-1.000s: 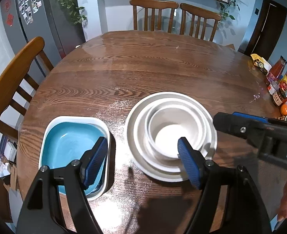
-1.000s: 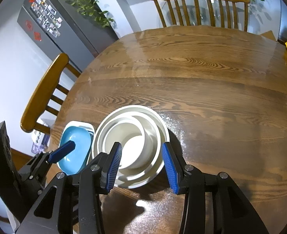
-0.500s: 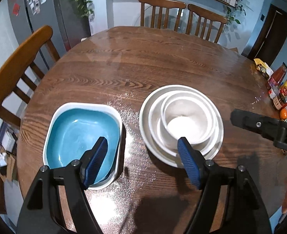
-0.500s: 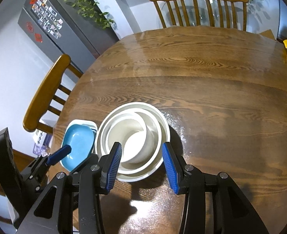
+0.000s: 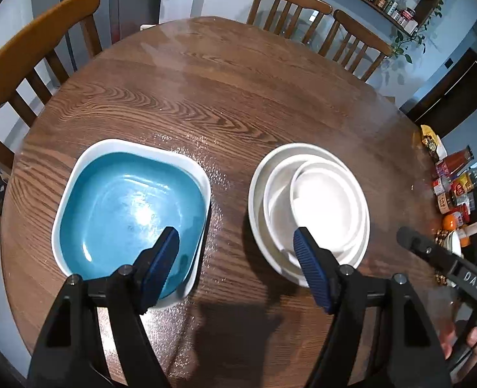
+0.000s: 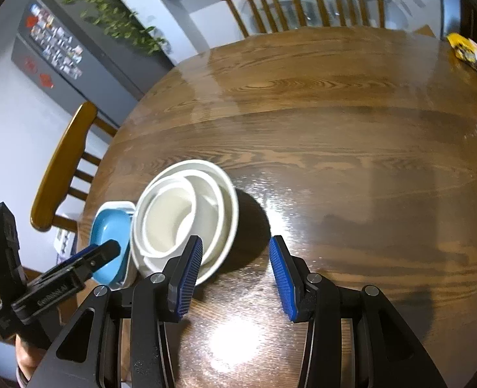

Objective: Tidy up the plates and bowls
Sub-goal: 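Move both grippers to the rim of the large white bowl stack, then grasp the rim of the large white bowl with both grippers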

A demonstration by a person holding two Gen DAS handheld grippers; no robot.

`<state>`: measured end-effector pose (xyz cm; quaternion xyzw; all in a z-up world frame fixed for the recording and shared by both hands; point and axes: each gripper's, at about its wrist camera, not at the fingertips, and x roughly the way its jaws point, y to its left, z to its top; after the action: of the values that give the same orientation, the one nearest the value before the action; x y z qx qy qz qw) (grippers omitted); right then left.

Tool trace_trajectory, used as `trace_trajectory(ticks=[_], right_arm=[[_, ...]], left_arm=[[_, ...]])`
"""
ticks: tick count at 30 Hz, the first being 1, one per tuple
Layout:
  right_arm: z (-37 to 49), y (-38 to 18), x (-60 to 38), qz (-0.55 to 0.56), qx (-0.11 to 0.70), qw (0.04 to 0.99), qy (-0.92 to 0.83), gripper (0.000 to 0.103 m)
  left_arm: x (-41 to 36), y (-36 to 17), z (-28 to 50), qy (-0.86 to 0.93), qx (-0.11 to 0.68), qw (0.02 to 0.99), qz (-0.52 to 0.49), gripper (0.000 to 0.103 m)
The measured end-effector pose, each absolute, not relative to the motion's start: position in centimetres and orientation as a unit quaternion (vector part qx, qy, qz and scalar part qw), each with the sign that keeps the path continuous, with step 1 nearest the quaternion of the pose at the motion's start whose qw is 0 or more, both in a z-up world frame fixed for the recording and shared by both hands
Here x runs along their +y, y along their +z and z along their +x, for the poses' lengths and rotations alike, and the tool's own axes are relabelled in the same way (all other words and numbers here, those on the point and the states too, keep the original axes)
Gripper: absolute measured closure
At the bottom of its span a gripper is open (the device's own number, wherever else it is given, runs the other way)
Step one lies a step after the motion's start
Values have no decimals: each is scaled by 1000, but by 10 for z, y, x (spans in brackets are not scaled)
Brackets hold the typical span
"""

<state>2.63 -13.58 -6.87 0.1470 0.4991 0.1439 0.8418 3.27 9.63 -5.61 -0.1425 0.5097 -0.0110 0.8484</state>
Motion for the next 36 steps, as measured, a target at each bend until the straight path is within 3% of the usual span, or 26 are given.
trace_trajectory(ticks=[17, 31, 36], right_arm=[[55, -97, -130, 154, 528, 821, 151, 59], [60, -106, -126, 154, 539, 814, 154, 59], [61, -107, -124, 155, 540, 813, 154, 59]], left_arm=[[103, -64, 70, 4, 544, 831, -115, 54], [97, -76, 81, 7, 562, 824, -77, 54], [91, -80, 84, 7, 563, 824, -63, 61]])
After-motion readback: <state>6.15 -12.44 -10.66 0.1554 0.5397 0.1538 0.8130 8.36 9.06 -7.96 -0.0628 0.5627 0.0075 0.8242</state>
